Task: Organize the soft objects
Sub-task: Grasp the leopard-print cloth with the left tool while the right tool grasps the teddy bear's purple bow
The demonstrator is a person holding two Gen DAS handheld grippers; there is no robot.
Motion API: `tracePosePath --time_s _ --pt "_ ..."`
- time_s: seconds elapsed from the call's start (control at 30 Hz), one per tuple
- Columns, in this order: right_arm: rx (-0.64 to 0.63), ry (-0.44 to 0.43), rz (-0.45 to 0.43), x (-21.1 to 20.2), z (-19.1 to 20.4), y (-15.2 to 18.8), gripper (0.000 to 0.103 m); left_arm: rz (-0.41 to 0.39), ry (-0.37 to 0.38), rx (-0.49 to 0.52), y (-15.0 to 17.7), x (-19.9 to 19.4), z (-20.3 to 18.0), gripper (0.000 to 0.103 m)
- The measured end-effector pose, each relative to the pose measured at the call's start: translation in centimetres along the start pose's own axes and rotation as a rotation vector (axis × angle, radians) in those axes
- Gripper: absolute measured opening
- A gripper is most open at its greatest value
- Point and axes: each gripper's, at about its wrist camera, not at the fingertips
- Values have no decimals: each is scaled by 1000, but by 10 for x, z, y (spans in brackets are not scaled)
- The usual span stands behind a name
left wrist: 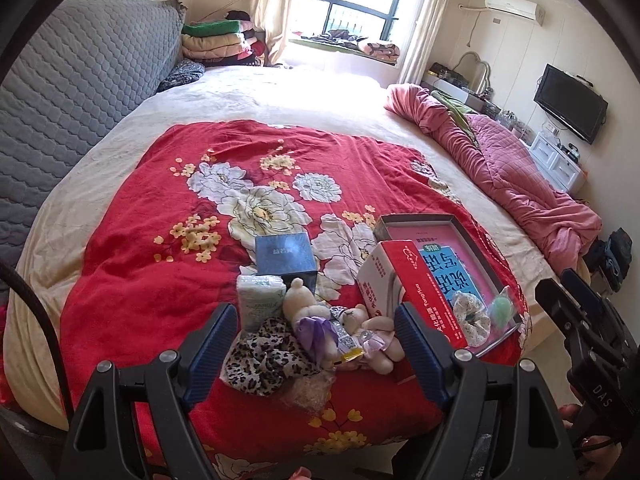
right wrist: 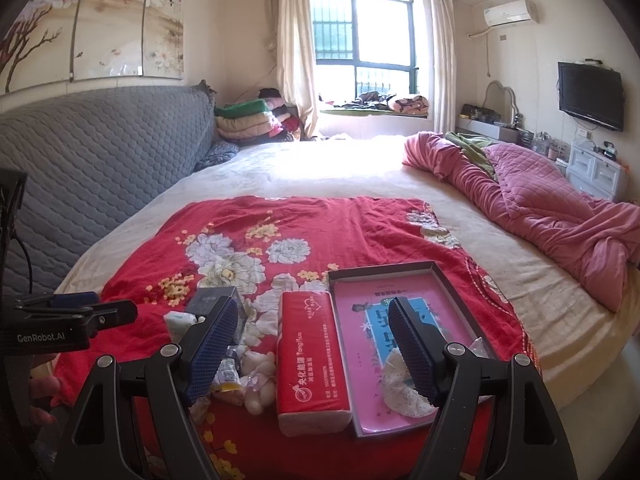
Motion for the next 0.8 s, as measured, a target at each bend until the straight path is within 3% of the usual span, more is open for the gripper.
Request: tracePosePath --time_s 0.37,0.6,0.8 --pt "-27 -54 22 6 22 5 79 14 -74 -61 9 -2 49 80" --pt "-51 -83 48 17 39 13 79 64 -106 -60 28 11 69 80" --pt "-81 -116 87 29 55 26 79 129 -74 -61 49 35 74 80"
Point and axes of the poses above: each gripper's, at about its wrist camera, not at the fingertips, and x roughly the way its jaws point, z to its left, y to its underside, and after that the axes turned 7 degrees about -z, right-handed
